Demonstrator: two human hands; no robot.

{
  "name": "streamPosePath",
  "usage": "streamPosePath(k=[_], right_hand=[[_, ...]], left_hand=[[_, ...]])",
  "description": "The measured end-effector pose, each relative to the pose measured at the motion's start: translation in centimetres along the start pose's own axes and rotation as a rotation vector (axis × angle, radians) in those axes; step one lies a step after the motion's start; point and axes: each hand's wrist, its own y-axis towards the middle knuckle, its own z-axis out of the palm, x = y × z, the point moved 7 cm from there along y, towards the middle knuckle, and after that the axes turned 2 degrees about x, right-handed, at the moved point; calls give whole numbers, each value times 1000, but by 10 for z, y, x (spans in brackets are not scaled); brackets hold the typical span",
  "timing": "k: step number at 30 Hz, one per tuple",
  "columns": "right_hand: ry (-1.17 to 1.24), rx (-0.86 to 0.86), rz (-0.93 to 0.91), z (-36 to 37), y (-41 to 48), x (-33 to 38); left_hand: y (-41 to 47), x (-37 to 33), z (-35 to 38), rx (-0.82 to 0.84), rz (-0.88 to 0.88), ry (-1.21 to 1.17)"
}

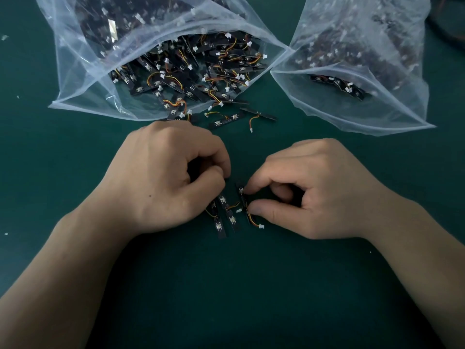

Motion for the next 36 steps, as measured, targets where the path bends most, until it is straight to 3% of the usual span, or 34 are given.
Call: streamPosePath(k=[9,12,15,19,22,27,36], right_hand=[[3,-22,14,-1,0,0],[21,-123,24,-7,0,-2],[-101,-255,87,-16,1,-8],[-291,-177,246,-8,2,-20],[-311,-252,262,-14,1,-19],[-222,-412,244,-28,-3,-17],[-119,-329,364,-24,-4,-27]], left_hand=[[0,1,0,1,5,3],[0,0,0,0,10,0],[-1,0,0,-4,13,0],[-1,0,-1,-5,8,0],[-1,0,-1,-2,6,1],[-1,-1,0,-5,8,2],[-2,-1,0,-10,4,9]])
